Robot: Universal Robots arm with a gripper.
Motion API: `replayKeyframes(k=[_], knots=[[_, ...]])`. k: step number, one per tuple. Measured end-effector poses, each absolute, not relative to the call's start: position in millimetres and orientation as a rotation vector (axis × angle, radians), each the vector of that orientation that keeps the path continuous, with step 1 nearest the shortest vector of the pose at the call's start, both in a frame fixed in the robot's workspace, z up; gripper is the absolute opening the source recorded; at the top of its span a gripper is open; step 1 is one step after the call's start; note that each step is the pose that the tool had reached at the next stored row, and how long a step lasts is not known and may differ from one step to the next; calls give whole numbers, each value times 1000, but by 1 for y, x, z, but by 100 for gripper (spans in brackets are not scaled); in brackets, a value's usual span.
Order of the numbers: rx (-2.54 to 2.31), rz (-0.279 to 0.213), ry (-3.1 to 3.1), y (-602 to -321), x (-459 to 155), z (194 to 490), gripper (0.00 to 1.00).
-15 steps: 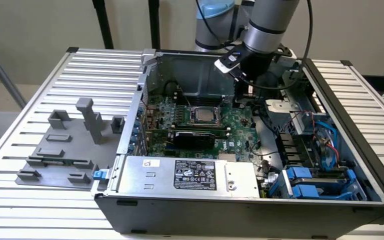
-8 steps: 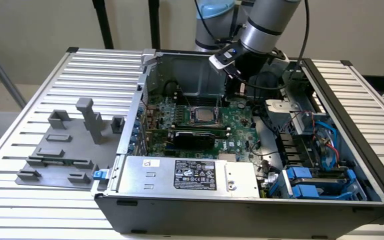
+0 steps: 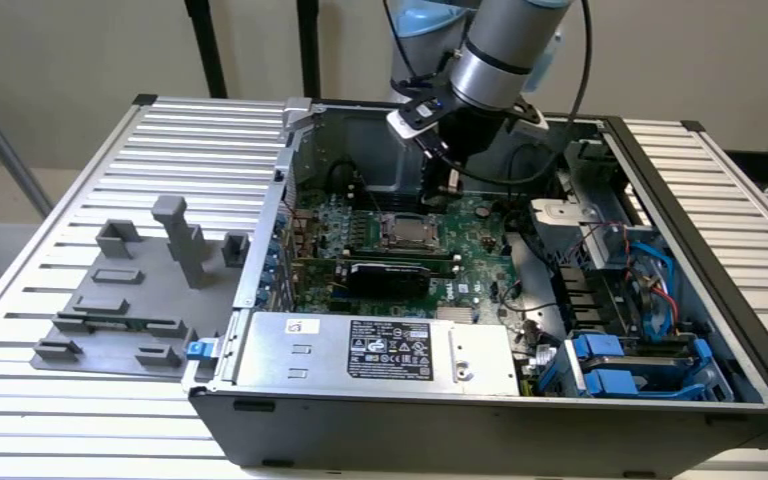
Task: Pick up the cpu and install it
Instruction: 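Close the cpu cover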
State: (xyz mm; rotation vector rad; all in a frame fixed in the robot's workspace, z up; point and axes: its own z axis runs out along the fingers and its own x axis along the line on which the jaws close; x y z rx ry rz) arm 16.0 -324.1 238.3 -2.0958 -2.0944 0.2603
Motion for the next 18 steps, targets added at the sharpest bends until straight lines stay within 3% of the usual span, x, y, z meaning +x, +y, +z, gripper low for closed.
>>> replayKeyframes(k=[18], knots=[[-2070,304,-2069,-324,-43,230,11]])
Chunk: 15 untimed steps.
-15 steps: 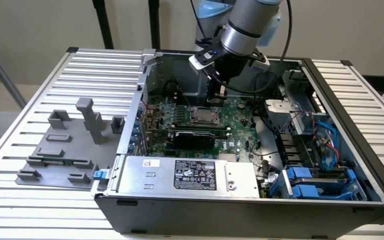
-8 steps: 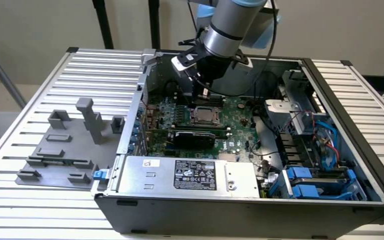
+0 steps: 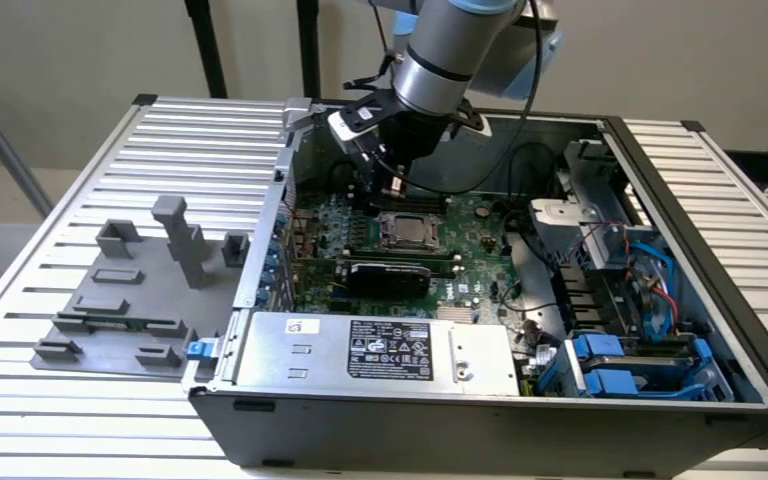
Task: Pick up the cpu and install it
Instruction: 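Close the cpu cover, then install the first cpu locking lever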
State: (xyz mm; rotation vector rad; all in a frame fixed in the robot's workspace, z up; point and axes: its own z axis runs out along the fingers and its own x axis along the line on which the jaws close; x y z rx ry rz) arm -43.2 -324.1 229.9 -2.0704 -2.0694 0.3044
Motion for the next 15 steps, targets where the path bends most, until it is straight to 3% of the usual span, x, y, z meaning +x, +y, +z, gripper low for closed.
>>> replayKeyframes(k=[15], knots=[[-2072,304,-2067,-324,-46,230,11]])
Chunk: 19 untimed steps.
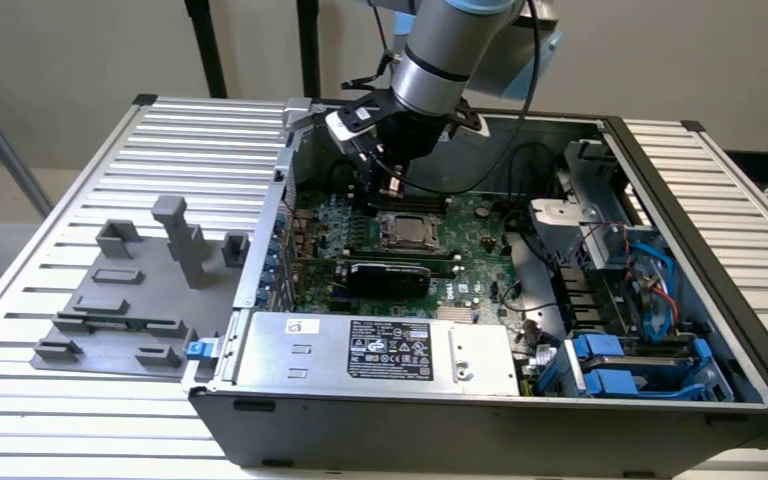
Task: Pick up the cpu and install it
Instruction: 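Install the first cpu locking lever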
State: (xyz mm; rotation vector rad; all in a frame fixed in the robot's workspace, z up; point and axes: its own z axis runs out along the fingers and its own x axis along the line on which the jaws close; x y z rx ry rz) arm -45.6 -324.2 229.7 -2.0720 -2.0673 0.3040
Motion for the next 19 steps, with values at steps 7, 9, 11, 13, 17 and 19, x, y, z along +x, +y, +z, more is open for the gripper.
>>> replayKeyframes(k=[7,9,11,13,17,19], knots=[[-2081,300,-2056,-326,-57,230,11],[-2086,295,-2045,-326,-59,230,11],[-2100,286,-2024,-326,-60,231,11],[-2113,275,-2003,-326,-60,232,11],[-2136,252,-1959,-326,-60,233,11],[-2147,243,-1939,-326,-60,233,11]])
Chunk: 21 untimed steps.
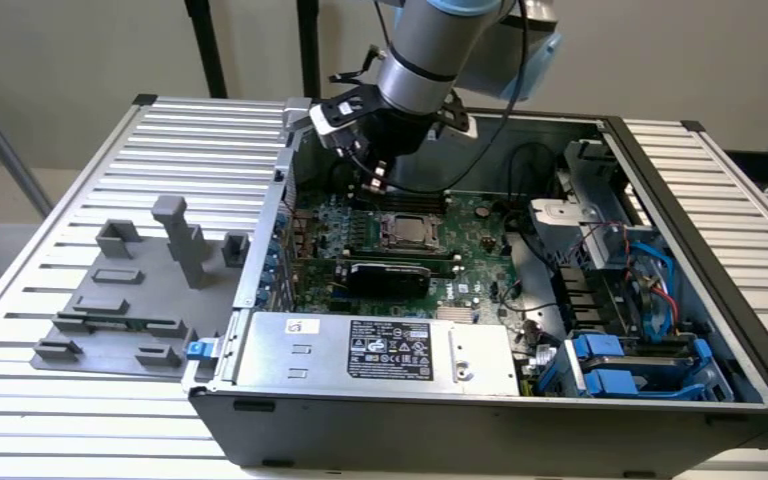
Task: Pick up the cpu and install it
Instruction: 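Install the first cpu locking lever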
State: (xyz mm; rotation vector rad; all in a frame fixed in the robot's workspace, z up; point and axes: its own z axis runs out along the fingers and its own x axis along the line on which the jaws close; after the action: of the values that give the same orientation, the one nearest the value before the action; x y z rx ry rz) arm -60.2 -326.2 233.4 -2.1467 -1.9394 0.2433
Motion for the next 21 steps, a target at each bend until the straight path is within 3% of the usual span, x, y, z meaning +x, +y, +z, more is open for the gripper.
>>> replayKeyframes(k=[11,21], knots=[[-2130,203,-1910,-345,-68,233,11],[-2152,108,-1794,-345,-71,233,11]])
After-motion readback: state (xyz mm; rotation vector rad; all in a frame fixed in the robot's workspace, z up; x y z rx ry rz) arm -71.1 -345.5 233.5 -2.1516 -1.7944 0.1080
